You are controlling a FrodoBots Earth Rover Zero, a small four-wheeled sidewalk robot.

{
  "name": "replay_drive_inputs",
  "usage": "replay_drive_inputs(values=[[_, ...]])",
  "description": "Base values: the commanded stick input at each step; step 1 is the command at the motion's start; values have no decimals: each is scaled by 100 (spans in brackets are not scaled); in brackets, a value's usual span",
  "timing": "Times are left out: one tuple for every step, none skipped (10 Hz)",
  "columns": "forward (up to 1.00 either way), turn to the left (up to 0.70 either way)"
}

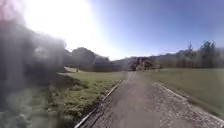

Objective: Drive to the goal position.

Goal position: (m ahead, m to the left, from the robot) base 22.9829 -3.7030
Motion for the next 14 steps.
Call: replay_drive_inputs(values=[[0, 0], [0, 0], [0, 0], [50, 0], [50, 0], [50, 0], [50, 0], [50, 0], [50, 0], [50, 0], [50, 0], [50, 0], [50, 0], [50, 0]])
